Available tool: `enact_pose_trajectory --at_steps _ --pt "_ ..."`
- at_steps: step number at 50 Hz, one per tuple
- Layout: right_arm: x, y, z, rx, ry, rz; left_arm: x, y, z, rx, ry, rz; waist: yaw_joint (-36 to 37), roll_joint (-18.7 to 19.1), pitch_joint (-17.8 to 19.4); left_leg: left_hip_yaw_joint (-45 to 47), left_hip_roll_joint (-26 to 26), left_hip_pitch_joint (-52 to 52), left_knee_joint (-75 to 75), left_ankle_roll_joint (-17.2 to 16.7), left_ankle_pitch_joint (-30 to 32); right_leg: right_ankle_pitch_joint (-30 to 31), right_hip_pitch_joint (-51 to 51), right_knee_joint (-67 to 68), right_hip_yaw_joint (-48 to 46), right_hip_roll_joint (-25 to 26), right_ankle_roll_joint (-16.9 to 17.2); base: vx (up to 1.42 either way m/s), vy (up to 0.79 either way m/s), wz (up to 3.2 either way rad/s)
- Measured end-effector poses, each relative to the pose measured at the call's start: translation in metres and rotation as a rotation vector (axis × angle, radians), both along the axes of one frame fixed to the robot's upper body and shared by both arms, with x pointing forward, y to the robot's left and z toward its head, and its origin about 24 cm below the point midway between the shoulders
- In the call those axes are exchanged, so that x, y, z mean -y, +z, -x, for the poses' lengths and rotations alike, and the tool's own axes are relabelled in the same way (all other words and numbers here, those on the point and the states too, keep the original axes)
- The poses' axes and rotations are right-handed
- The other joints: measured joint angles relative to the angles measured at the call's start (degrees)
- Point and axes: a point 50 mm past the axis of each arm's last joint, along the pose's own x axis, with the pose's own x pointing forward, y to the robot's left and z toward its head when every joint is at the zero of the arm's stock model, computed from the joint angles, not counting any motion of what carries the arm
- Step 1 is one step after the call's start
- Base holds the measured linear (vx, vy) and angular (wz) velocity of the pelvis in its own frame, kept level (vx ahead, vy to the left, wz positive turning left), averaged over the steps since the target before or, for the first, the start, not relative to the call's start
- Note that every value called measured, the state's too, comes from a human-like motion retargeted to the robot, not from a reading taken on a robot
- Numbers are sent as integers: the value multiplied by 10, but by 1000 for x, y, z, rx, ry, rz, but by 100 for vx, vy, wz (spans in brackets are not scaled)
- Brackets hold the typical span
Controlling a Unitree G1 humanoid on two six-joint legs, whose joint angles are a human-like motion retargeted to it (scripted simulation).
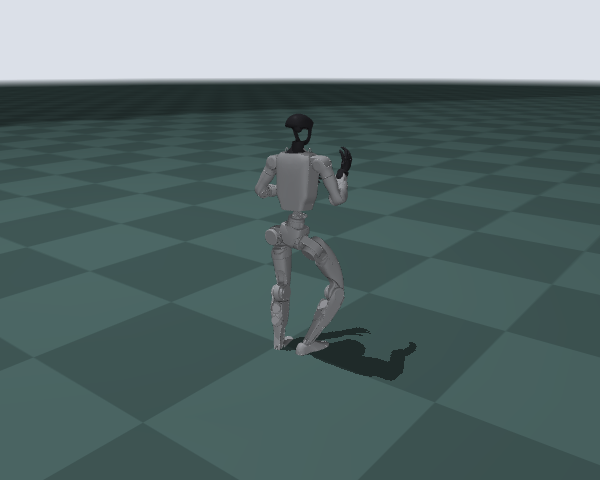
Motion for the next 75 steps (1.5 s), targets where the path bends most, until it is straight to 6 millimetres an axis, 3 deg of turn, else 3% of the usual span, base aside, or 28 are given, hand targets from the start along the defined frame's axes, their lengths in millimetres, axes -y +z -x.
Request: enact_pose_trajectory --at_steps 4,10,12,17,21,25,28,32,36,42,46,50,55,57,65,70,75 --pt "7 20 0 67 43 -49 -15 -23 14 -142 1 -39 -1 16 4 -20 11 38 -50 2 3 35 -85 -8 29 52 15 25 3 10" --pt "17 54 8 223 61 -123 -36 -47 45 -308 31 -38 23 46 11 -40 36 116 -132 2 7 97 -161 -142 68 123 65 35 0 -1" --pt "20 64 10 275 46 -150 -41 -48 53 -328 51 -23 36 61 12 -45 49 135 -141 6 -5 122 -167 -206 73 143 81 40 -5 -4" --pt "23 78 12 339 13 -165 -47 -50 62 -338 106 7 62 54 15 -57 42 173 -101 12 -60 161 -198 -219 115 146 109 44 -11 -1" --pt "17 86 7 364 3 -101 -47 -48 59 -318 141 15 67 47 19 -78 42 224 -79 13 -78 170 -210 -138 130 143 106 52 -17 4" --pt "5 96 4 405 24 24 -46 -48 47 -291 163 15 51 68 29 -90 75 255 -9 -8 -75 138 -192 -52 102 145 75 57 -19 21" --pt "-3 101 7 447 44 102 -46 -49 40 -284 181 6 28 102 10 -80 137 175 204 -59 -59 118 -183 -31 54 165 46 51 -21 35" --pt "-10 100 14 493 61 151 -46 -52 32 -271 212 -10 1 129 -36 -54 215 65 379 -89 16 107 -175 -61 10 178 14 41 -19 33" --pt "-10 94 19 503 57 144 -42 -48 21 -223 214 -45 -5 133 -66 -6 272 -32 523 -76 51 93 -148 -107 -13 176 -1 33 -14 24" --pt "0 81 22 443 32 48 -29 -15 -2 -45 174 -78 21 129 -83 45 318 -172 647 -37 3 92 -76 -216 -50 181 10 31 -7 12" --pt "8 63 18 333 9 -37 -19 16 -13 111 143 -56 46 126 -83 63 314 -240 609 -36 -36 112 -14 -304 -68 192 29 32 -2 -2" --pt "13 34 8 159 -7 -99 -8 38 -19 218 103 -11 57 124 -82 69 283 -277 477 -54 -47 144 57 -403 -78 200 48 33 1 1" --pt "16 -23 -5 -146 -26 -112 0 32 -24 179 77 49 39 125 -84 57 230 -277 280 -78 2 169 113 -476 -74 201 63 31 3 4" --pt "18 -53 -10 -297 -20 -97 0 18 -27 101 77 71 20 109 -95 54 178 -224 140 -79 64 189 153 -543 -67 184 68 31 5 10" --pt "23 -159 -2 -799 -30 -6 -7 -58 -18 -269 132 104 -13 118 -97 55 161 -155 74 -74 78 170 188 -534 -31 184 60 20 4 -18" --pt "31 -205 11 -1006 -63 65 -21 -103 -1 -476 175 52 -26 117 -88 63 146 -100 24 -72 91 162 217 -536 -16 178 58 13 2 -20" --pt "43 -237 23 -1144 -137 131 -42 -133 20 -611 250 -24 -29 112 -73 71 130 -51 -19 -68 102 145 239 -524 -8 170 57 8 1 -20"
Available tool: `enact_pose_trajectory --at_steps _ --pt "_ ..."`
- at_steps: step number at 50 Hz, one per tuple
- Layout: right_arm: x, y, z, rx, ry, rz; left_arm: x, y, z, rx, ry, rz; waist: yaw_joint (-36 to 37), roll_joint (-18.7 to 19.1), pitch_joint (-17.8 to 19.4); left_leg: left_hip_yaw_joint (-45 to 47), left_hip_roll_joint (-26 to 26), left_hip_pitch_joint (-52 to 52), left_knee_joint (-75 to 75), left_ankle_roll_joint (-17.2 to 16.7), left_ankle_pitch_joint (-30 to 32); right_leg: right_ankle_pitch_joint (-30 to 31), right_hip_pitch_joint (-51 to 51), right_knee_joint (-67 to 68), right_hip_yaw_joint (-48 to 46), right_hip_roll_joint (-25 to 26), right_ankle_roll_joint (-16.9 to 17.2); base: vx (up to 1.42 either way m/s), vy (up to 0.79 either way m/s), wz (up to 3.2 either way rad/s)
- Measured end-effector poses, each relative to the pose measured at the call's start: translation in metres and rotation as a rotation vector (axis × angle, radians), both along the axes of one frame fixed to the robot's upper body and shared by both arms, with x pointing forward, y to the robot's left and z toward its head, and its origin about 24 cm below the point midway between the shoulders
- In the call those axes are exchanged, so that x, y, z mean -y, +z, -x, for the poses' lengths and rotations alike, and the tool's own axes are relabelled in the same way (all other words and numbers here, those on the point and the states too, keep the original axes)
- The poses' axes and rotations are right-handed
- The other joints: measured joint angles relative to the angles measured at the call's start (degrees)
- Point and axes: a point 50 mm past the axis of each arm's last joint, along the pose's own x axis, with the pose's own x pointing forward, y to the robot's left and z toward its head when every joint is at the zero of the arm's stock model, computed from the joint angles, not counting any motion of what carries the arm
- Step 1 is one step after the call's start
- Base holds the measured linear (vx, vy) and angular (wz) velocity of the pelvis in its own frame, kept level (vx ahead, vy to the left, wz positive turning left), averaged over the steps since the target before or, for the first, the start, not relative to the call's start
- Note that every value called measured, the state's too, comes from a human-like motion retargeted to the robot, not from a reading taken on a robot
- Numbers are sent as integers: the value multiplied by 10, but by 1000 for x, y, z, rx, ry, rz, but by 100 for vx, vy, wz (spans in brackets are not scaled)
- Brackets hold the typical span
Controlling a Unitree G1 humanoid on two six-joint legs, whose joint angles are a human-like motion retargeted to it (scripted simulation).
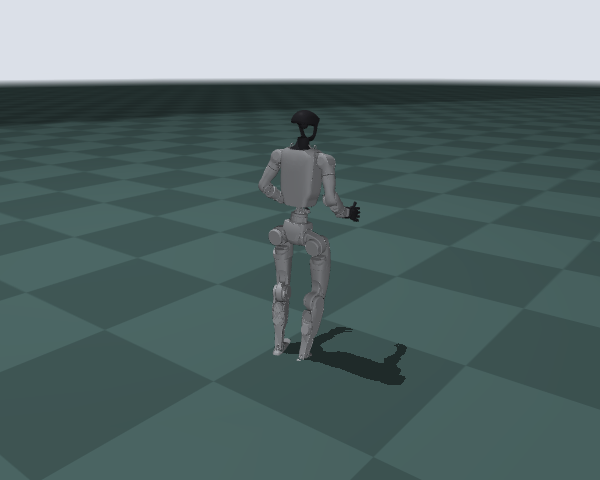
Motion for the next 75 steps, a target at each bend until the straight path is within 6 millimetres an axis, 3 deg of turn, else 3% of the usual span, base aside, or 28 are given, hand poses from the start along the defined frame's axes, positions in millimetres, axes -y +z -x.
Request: enact_pose_trajectory --at_steps 12,24,40,50,55,65,75 --pt "36 -48 15 -241 -105 239 -42 -54 49 -281 119 -191 21 -27 40 1 -45 99 -70 14 10 -83 13 108 9 -38 -2 1 0 -3" --pt "51 -74 18 -440 -97 367 -51 -106 91 -600 190 -260 54 -57 63 -9 -89 151 -94 27 11 -149 6 208 13 -87 -2 0 0 0" --pt "42 -90 27 -579 57 394 -49 -125 107 -769 143 -275 71 -71 64 -22 -107 179 -125 34 21 -170 8 232 13 -103 -4 0 0 0" --pt "32 -84 19 -533 159 395 -46 -122 105 -753 63 -291 70 -71 69 -15 -105 177 -135 35 24 -166 2 220 20 -94 -7 0 0 0" --pt "25 -75 11 -465 199 388 -40 -114 95 -679 0 -292 69 -70 75 -8 -103 166 -135 35 25 -160 -10 215 26 -89 -6 -3 0 -11" --pt "8 -46 -5 -263 260 339 -10 -63 44 -336 -173 -247 61 -64 81 12 -102 128 -135 37 31 -143 -55 214 45 -79 0 -6 1 -21" --pt "-3 -23 -11 -148 296 256 10 -17 26 -142 -306 -167 50 -58 69 29 -103 87 -135 38 35 -130 -108 225 59 -74 5 -4 2 -22"
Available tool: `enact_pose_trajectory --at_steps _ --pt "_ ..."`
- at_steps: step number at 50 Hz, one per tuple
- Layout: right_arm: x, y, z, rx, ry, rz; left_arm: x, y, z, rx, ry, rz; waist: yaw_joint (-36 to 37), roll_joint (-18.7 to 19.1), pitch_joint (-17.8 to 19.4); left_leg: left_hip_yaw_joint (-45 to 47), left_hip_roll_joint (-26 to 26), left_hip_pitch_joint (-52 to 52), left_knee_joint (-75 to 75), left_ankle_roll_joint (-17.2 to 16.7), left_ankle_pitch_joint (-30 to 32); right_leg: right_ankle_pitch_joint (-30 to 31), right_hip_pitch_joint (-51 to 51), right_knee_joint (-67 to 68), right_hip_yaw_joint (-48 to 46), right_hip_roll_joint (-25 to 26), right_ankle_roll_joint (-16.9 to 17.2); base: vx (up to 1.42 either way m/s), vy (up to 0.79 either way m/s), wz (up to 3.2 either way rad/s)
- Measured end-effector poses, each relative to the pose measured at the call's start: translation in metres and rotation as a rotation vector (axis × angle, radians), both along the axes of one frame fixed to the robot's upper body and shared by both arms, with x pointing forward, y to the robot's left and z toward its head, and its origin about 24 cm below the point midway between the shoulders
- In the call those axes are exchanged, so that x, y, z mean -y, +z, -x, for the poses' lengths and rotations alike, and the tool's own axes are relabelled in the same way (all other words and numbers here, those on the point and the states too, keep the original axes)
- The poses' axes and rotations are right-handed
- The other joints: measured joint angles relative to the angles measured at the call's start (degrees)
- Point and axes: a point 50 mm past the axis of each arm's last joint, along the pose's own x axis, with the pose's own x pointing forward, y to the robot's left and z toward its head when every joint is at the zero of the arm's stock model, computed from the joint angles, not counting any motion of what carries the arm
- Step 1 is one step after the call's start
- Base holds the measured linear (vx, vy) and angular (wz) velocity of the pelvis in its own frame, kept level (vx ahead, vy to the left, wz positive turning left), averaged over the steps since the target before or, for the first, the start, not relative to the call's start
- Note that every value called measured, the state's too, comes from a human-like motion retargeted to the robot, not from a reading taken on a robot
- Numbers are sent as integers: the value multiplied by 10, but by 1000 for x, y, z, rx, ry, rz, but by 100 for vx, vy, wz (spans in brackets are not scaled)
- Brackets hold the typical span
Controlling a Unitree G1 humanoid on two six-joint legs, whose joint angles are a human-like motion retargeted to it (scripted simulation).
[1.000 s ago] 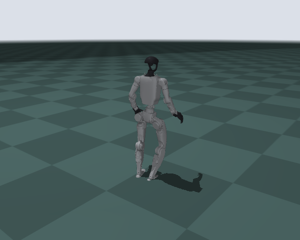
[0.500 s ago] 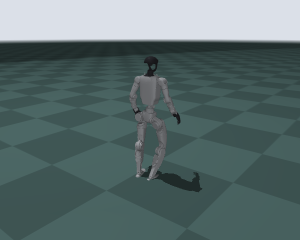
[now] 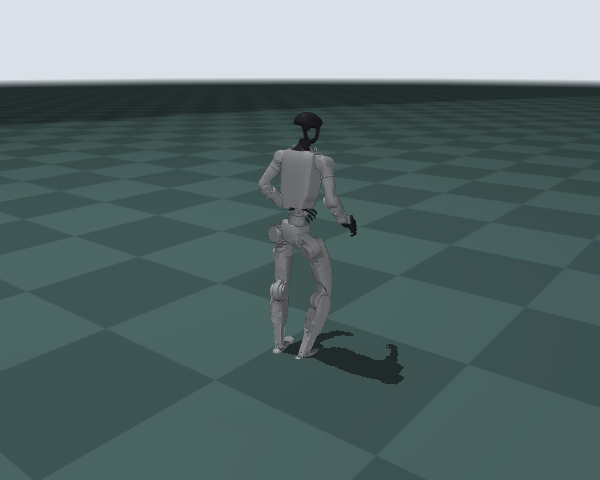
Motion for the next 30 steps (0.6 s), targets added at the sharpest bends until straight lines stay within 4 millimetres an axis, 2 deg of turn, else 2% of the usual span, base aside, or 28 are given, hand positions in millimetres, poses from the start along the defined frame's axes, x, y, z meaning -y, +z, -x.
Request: enact_pose_trajectory --at_steps 5,14,20,23,25,30 --pt "-1 3 0 -5 14 -27 4 6 1 -10 -47 30 -2 2 -9 6 -2 -12 0 2 0 -1 -19 11 3 -2 -2 -1 2 -22" --pt "-1 1 5 -42 60 -14 5 7 7 -66 -90 49 6 -1 -19 6 -10 -20 11 7 -11 -17 -40 40 14 -8 -10 3 1 -19" --pt "-1 1 11 -47 109 24 2 11 7 -66 -113 34 16 -12 -16 4 -20 -16 33 10 -33 -44 -57 107 1 -29 -21 6 0 -27" --pt "-3 4 12 -29 145 36 1 17 5 -52 -126 29 24 -15 -11 15 -17 -7 45 12 -43 -76 -77 188 -57 -75 -61 5 -1 -60" --pt "-4 9 11 -7 162 35 1 20 5 -49 -138 32 22 -15 -3 13 -14 2 55 12 -48 -88 -100 255 -64 -91 -85 5 1 -26" --pt "-10 35 5 112 195 -16 2 28 3 -48 -147 68 6 -11 18 -6 -5 26 75 17 -56 -96 -193 398 -34 -89 -126 4 6 -1"
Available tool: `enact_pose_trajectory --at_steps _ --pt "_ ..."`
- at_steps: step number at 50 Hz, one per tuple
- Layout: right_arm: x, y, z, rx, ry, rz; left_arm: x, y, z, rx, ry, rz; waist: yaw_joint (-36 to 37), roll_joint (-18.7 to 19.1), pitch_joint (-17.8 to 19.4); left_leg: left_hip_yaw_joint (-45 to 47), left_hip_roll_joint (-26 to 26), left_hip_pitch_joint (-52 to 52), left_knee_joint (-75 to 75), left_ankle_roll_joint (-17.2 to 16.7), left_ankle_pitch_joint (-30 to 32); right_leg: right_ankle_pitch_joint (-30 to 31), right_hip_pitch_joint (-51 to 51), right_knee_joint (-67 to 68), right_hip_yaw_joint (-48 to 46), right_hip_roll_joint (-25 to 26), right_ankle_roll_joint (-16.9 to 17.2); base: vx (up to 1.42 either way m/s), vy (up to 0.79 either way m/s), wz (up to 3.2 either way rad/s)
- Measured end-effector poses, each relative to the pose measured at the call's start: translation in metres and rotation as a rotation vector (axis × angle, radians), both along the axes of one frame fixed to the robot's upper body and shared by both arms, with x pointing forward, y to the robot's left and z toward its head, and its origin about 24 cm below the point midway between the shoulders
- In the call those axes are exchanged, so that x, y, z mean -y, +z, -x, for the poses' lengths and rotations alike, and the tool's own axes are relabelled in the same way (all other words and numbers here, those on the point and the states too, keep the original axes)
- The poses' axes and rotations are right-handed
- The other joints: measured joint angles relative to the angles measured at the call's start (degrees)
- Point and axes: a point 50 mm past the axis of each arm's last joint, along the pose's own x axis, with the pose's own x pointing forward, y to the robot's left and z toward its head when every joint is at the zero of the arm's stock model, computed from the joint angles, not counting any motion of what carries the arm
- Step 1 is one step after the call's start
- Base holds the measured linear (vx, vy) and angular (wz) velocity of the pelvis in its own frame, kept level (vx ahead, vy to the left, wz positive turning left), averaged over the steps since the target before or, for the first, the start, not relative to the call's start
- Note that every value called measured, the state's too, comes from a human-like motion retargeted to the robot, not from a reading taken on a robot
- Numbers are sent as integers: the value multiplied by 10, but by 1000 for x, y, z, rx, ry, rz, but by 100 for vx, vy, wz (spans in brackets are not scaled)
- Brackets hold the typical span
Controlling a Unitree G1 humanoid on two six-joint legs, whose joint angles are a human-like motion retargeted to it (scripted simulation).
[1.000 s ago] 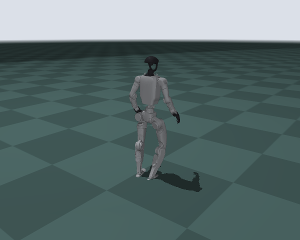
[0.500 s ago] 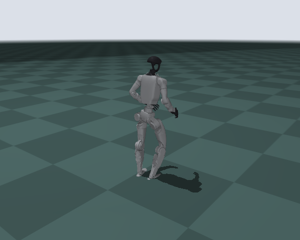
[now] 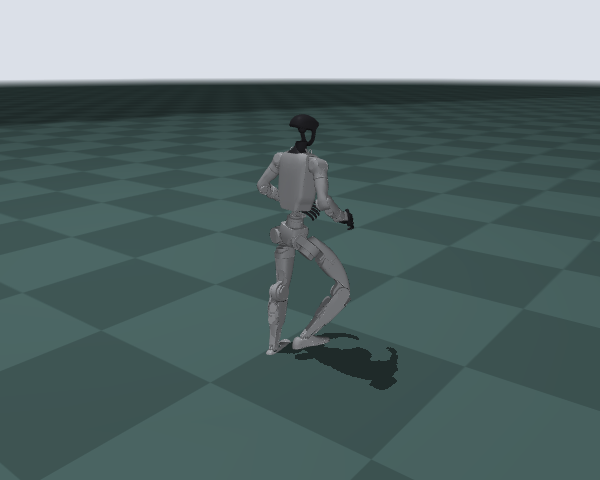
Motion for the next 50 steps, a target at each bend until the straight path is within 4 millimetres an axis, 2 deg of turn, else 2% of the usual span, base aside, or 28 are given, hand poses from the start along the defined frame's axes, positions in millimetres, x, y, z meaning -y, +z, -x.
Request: enact_pose_trajectory --at_steps 4,7,12,17,25,30,38,43,50 --pt "0 16 2 55 10 -49 4 10 -7 27 0 43 -12 14 0 0 24 5 -2 -7 10 0 -96 12 8 33 -20 0 7 2" --pt "0 21 6 73 11 -78 9 19 -14 63 -7 75 -19 17 -3 12 39 1 1 -18 21 0 -160 -33 4 58 -19 0 0 0" --pt "4 26 11 77 -24 -134 17 34 -26 131 -46 105 -28 23 -19 20 60 -18 12 -38 31 0 -231 -177 -31 105 11 5 0 18" --pt "8 19 19 33 -88 -191 24 39 -29 160 -86 110 -31 15 -32 26 65 -35 29 -55 47 0 -255 -291 -42 136 42 8 -2 24" --pt "7 15 24 7 -122 -225 24 40 -28 167 -95 108 -23 2 -47 18 56 -35 19 -56 50 9 -240 -320 -30 157 38 7 0 11" --pt "6 19 13 45 -99 -176 19 36 -28 151 -59 99 -13 -12 -46 7 31 -4 -22 -46 40 13 -209 -275 -18 148 29 10 -1 0" --pt "-3 18 -2 64 -42 -91 7 22 -29 95 18 97 11 -35 -22 -15 -10 53 -72 -30 19 26 -143 -205 -3 117 17 10 -2 -5" --pt "-9 16 -10 63 -9 -66 2 17 -31 79 53 101 20 -35 -11 -27 -14 64 -71 -22 8 46 -104 -211 -8 110 18 6 -1 1" --pt "-12 12 -13 42 13 -55 1 11 -30 50 76 126 22 -32 -15 -26 -10 59 -71 -24 15 69 -76 -243 -15 111 26 0 0 0"
